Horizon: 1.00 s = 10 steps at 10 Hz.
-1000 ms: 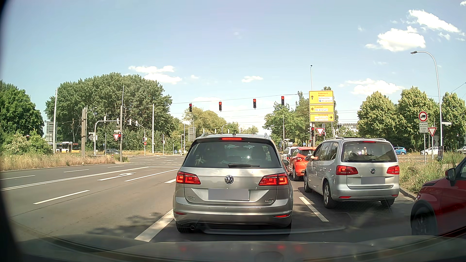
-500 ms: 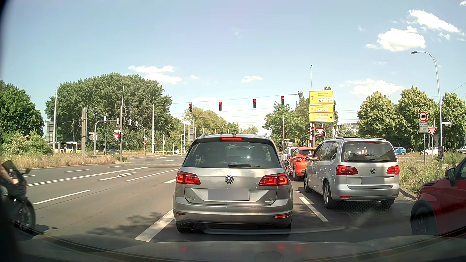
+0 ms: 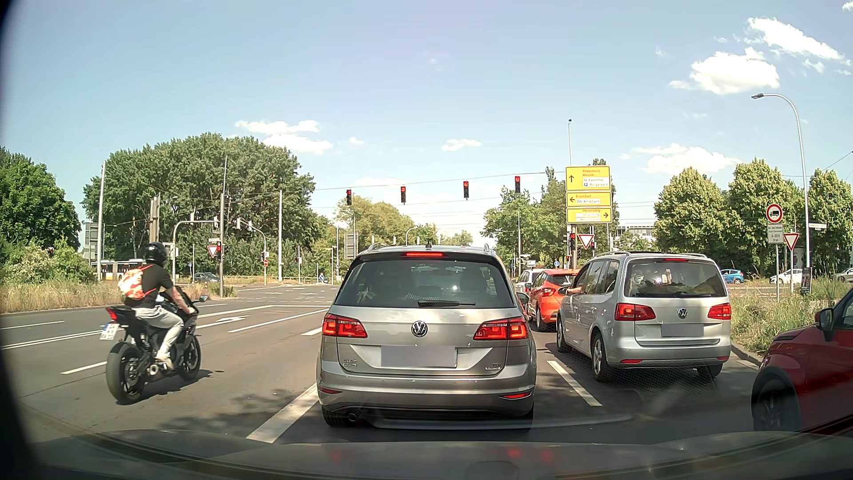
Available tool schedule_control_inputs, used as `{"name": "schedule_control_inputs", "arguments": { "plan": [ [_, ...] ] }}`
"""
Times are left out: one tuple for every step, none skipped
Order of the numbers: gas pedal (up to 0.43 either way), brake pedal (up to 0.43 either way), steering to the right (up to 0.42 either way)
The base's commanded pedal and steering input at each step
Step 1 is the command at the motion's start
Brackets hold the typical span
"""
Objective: Follow the waypoints while adhering to traffic rules and regulations
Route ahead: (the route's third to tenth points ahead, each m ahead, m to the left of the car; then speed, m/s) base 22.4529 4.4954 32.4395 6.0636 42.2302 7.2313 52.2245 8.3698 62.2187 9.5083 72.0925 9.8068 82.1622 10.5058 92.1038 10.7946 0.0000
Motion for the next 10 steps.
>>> {"name": "schedule_control_inputs", "arguments": {
  "plan": [
    [0.0, 0.323, 0.003],
    [0.0, 0.323, 0.003],
    [0.0, 0.323, 0.003],
    [0.0, 0.323, 0.003],
    [0.0, 0.323, 0.003],
    [0.0, 0.323, 0.003],
    [0.0, 0.323, 0.003],
    [0.0, 0.323, 0.003],
    [0.0, 0.323, 0.003],
    [0.0, 0.323, 0.003]
  ]
}}
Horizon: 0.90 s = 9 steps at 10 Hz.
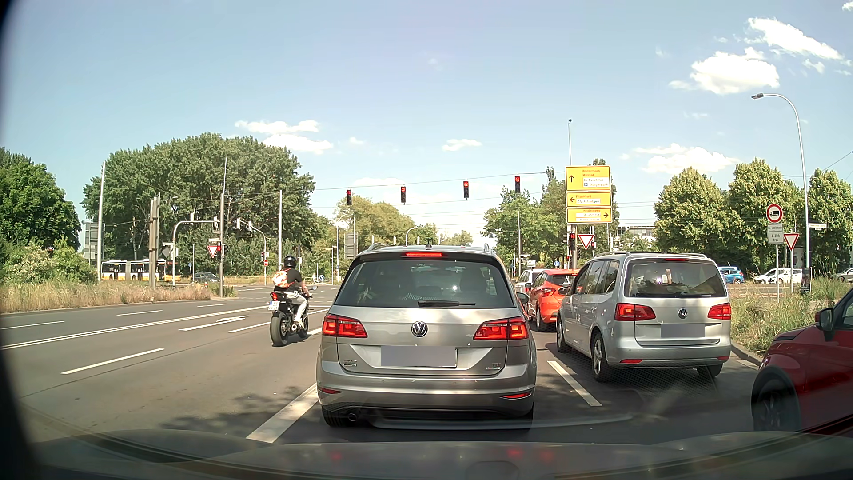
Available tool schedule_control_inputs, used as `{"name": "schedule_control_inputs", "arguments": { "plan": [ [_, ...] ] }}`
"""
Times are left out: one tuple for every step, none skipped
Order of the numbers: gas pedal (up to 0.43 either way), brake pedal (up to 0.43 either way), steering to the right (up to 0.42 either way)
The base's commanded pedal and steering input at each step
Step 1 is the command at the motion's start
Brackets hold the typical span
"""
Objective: Follow the waypoints while adhering to traffic rules and regulations
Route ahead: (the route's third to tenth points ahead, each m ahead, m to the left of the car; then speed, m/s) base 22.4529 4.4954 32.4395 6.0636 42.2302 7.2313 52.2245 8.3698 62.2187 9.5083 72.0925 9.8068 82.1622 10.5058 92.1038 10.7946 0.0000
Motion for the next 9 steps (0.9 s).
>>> {"name": "schedule_control_inputs", "arguments": {
  "plan": [
    [0.0, 0.323, 0.003],
    [0.0, 0.323, 0.003],
    [0.0, 0.323, 0.003],
    [0.0, 0.323, 0.003],
    [0.0, 0.323, 0.003],
    [0.0, 0.323, 0.003],
    [0.0, 0.323, 0.003],
    [0.0, 0.323, 0.003],
    [0.0, 0.323, 0.003]
  ]
}}
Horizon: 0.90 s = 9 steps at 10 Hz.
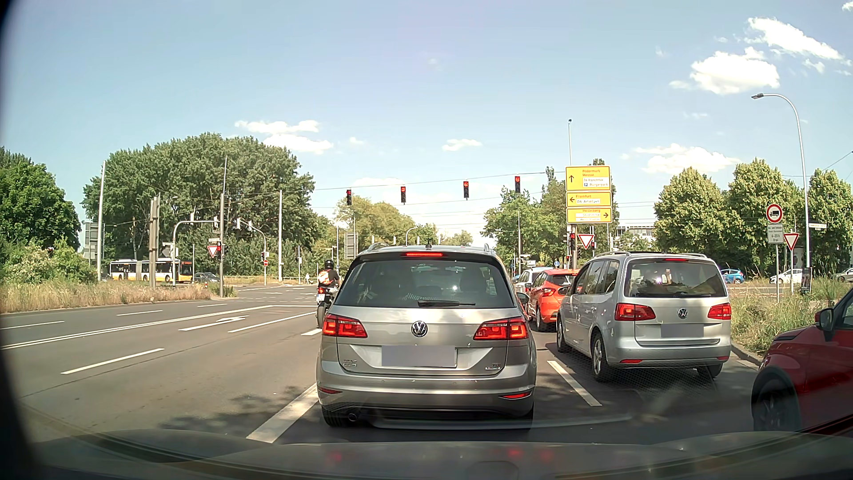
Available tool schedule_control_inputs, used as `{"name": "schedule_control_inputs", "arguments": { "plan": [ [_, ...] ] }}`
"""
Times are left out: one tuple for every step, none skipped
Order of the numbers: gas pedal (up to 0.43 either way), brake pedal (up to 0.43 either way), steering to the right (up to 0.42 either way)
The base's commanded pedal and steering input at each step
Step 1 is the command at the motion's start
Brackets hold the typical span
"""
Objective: Follow the waypoints while adhering to traffic rules and regulations
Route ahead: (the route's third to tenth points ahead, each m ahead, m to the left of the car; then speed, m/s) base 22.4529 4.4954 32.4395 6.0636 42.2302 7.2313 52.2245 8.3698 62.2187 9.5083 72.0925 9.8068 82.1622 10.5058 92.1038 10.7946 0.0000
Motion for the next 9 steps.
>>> {"name": "schedule_control_inputs", "arguments": {
  "plan": [
    [0.0, 0.323, 0.003],
    [0.0, 0.323, 0.003],
    [0.0, 0.323, 0.003],
    [0.0, 0.323, 0.003],
    [0.0, 0.323, 0.003],
    [0.0, 0.323, 0.003],
    [0.0, 0.323, 0.003],
    [0.0, 0.323, 0.003],
    [0.0, 0.323, 0.003]
  ]
}}
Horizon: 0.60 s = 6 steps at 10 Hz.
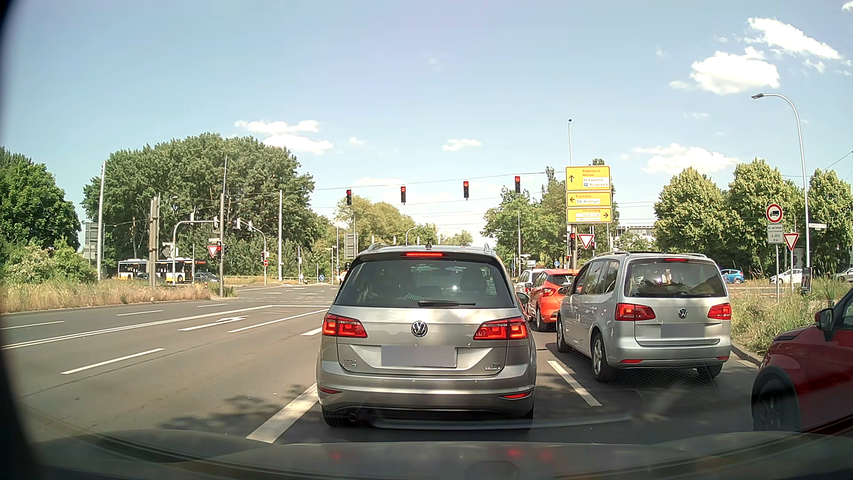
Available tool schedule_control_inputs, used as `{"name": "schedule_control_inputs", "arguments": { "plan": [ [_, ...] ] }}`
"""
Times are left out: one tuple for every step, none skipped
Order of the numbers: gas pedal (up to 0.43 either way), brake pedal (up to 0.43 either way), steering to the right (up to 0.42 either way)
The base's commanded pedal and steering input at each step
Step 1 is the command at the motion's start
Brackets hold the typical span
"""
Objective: Follow the waypoints while adhering to traffic rules and regulations
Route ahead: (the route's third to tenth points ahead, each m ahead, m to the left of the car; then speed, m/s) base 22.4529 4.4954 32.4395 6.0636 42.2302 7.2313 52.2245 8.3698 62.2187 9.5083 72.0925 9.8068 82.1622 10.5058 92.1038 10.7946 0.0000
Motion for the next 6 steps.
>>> {"name": "schedule_control_inputs", "arguments": {
  "plan": [
    [0.0, 0.323, 0.003],
    [0.0, 0.323, 0.003],
    [0.0, 0.323, 0.003],
    [0.0, 0.323, 0.003],
    [0.0, 0.323, 0.003],
    [0.0, 0.323, 0.003]
  ]
}}
